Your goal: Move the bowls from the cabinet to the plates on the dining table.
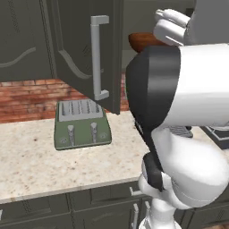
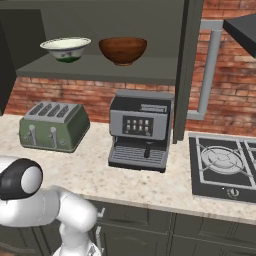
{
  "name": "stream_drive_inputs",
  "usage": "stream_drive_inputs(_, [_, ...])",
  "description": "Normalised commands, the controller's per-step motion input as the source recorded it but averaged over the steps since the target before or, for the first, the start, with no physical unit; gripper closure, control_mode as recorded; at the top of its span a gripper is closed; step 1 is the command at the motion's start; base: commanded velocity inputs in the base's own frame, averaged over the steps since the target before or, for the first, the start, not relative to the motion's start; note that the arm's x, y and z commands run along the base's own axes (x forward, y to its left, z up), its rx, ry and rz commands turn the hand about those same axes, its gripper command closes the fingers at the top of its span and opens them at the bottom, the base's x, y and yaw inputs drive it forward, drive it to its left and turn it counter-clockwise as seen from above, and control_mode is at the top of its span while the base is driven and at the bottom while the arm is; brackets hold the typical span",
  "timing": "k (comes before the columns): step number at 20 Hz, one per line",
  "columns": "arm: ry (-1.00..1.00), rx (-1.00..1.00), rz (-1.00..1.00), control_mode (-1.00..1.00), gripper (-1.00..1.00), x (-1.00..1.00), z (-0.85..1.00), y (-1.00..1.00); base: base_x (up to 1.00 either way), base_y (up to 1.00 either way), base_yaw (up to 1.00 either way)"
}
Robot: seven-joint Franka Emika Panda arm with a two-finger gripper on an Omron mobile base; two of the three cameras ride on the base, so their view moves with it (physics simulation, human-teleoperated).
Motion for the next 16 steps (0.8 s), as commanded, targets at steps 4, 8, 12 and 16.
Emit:
stream_drive_inputs(4, [0.06,0.21,0.09,-1.0,-1.0,0.0,0.0,-0.67,0.0,0.0,0.0])
stream_drive_inputs(8, [0.05,0.17,0.09,-1.0,-1.0,0.27,-0.01,-0.43,0.0,0.0,0.0])
stream_drive_inputs(12, [0.05,0.15,0.13,-1.0,-1.0,0.49,-0.11,-0.27,0.0,0.0,0.0])
stream_drive_inputs(16, [0.01,0.07,0.12,-1.0,-1.0,0.57,-0.17,0.0,0.0,0.0,0.0])
